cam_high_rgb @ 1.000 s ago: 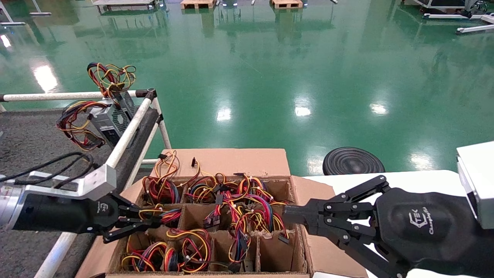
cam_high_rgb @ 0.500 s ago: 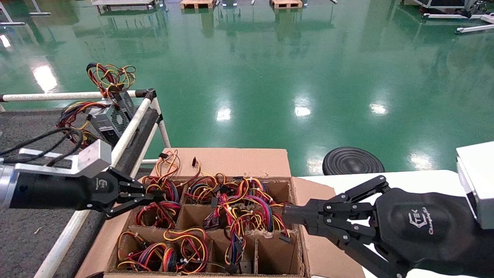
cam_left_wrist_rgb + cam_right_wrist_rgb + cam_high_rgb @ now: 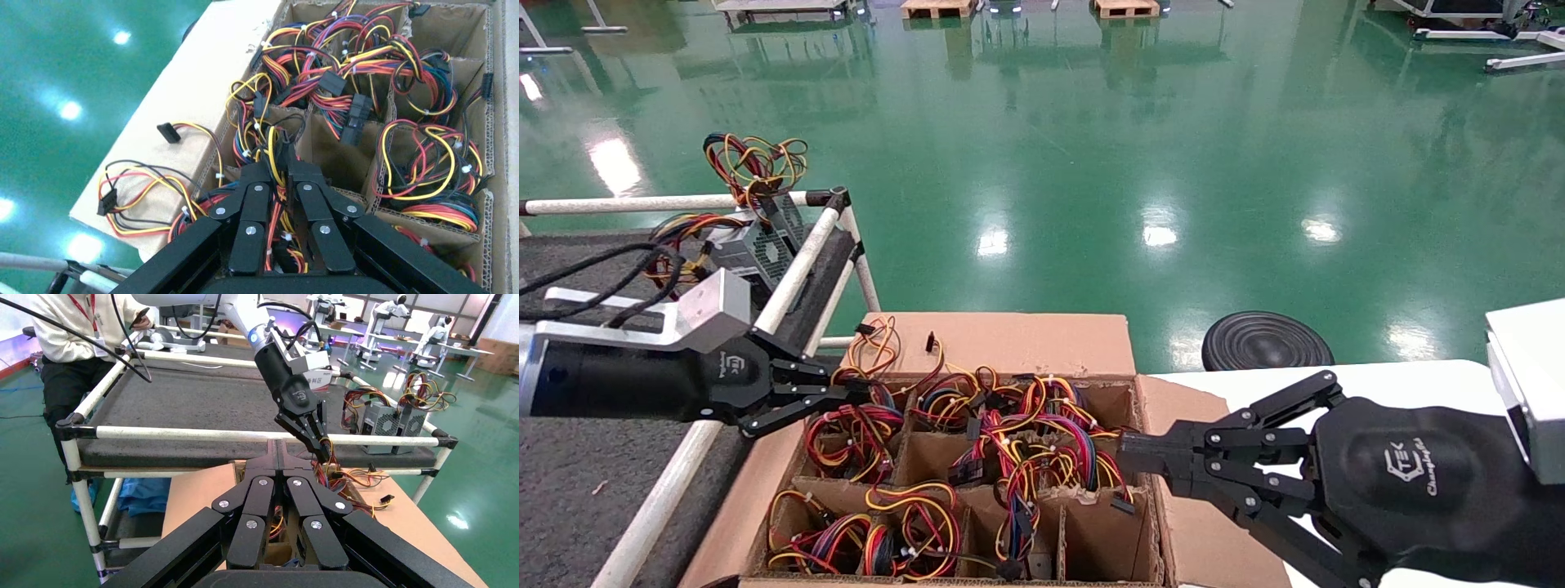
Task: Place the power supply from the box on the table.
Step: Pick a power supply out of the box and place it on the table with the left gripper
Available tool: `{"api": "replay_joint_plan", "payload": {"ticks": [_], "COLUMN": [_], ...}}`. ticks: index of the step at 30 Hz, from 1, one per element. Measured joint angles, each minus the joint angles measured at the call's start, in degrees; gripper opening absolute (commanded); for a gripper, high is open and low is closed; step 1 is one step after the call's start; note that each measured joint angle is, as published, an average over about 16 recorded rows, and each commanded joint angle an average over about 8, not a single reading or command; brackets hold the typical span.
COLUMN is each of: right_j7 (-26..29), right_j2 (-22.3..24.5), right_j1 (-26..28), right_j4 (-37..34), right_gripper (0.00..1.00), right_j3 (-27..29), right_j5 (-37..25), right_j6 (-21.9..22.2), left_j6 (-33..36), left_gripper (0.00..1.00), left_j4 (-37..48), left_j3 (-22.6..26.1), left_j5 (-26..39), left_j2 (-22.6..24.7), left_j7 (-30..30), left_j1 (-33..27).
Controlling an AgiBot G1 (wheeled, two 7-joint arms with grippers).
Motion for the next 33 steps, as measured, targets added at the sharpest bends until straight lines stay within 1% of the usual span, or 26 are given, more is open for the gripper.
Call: {"api": "replay_joint_plan", "payload": {"ticks": [12,33], "right_j7": [0.0,0.0], "right_j2": [0.0,0.0], "right_j1": [0.0,0.0], "right_j4": [0.0,0.0], "right_gripper": [0.0,0.0], "right_j3": [0.0,0.0], "right_j5": [0.0,0.0], "right_j6": [0.0,0.0], "left_j6": [0.5,1.7], "left_gripper": [0.0,0.0], "left_j4": [-4.0,-14.2], "left_j3": [-1.7,-3.7], "left_j5": [-0.7,2.0], "left_j2": [-1.5,-2.9], "left_j7": [0.8,-1.7], "left_j1": [-3.9,-15.3]}}
